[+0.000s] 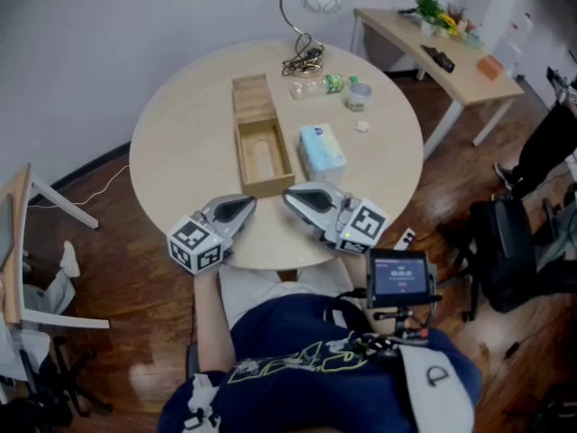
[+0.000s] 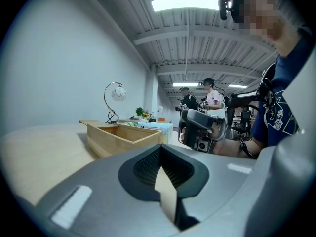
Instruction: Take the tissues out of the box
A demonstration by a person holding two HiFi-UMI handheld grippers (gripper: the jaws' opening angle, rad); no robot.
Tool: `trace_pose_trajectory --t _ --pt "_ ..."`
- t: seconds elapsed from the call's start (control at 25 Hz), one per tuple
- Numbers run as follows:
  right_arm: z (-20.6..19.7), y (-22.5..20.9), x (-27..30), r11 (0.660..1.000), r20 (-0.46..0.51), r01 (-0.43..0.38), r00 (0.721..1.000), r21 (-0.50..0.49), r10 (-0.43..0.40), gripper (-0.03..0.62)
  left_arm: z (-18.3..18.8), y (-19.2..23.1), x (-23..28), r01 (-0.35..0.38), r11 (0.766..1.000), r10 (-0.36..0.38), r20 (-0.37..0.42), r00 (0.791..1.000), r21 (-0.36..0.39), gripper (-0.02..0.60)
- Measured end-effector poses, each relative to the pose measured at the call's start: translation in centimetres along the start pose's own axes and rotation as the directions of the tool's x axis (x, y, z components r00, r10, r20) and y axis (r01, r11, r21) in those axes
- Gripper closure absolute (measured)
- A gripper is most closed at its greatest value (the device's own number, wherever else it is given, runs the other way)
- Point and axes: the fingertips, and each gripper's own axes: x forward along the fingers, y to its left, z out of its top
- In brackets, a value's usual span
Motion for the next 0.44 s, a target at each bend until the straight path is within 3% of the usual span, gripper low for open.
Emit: trace_pose_trajectory --t 0.24,0.36,0.44 --pt "0.5 -0.1 -0.4 1.000 0.023 0.021 1.000 -0.004 -0.021 0.590 0.1 -0.1 -0.1 -0.002 1.000 0.002 -0.002 1.000 0.000 0.581" --pt "0.0 -3.0 -2.4 0.979 -0.053 0.201 0.978 -0.037 -0.203 0.590 0.0 -0.2 -0.1 0.000 1.000 0.000 -0.001 1.000 -0.001 0.581" --pt "-0.6 -5.9 -4.1 0.931 -0.128 0.358 0.922 -0.075 -0.365 0.591 0.3 0.2 -0.2 -0.003 1.000 0.003 0.000 1.000 0.005 0.581"
